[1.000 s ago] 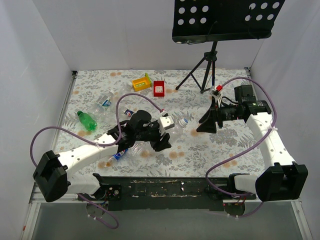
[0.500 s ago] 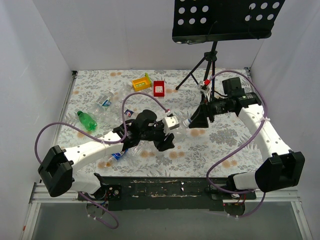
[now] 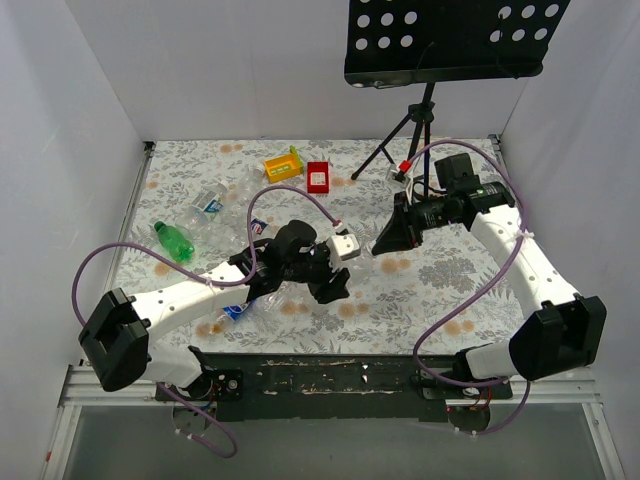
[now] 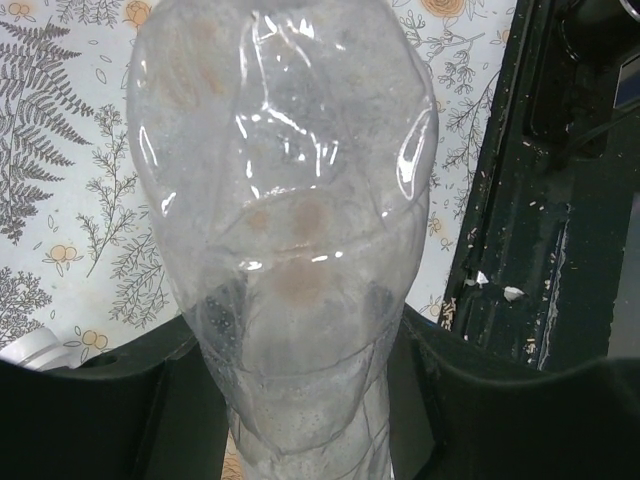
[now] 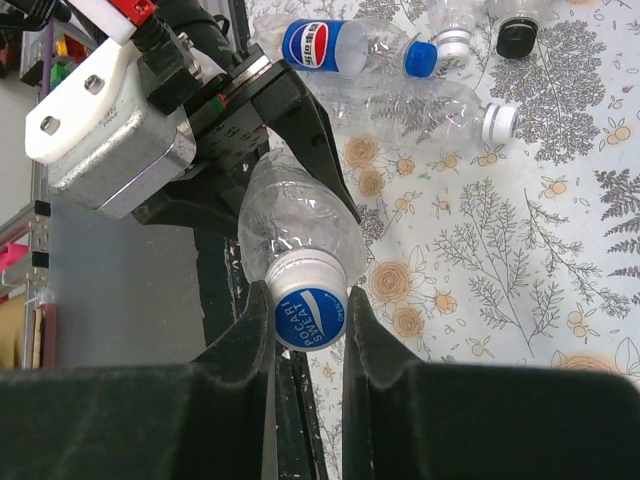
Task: Unscrew the bottle caps
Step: Unscrew the bottle cap from the plastic bottle.
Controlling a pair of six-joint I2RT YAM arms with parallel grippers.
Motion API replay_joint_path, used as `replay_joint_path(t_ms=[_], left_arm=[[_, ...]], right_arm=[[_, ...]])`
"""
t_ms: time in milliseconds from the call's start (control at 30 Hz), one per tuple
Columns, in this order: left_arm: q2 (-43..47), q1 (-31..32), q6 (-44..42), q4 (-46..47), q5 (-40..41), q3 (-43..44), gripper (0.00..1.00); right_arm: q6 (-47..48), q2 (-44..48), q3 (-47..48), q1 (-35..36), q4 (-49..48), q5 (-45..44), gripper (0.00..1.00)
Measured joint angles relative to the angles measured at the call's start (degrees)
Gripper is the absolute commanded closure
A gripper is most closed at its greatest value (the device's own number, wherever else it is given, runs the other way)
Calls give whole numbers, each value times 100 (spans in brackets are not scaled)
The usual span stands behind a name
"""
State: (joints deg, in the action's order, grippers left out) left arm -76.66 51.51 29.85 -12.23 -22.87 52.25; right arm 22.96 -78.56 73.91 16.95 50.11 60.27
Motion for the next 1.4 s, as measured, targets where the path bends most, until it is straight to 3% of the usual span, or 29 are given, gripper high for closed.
replay_joint_path(t_ms=[167,433,667,1400], left_arm=[[4,0,-90,-35,-46,0,95],[280,-2,-378,-358,-551,-192,95],[341,-74,-627,-564,-1084,-295,96],[389,-129,-774,-702,-1073,-293,96]], right_arm=[[702,-114,175,22,448,98,99],[3281,-151,422,474,1696,109,99],[4725,605,-87,938,1447,-319,99],[4684,1073,-557,1095,710,-605,98]])
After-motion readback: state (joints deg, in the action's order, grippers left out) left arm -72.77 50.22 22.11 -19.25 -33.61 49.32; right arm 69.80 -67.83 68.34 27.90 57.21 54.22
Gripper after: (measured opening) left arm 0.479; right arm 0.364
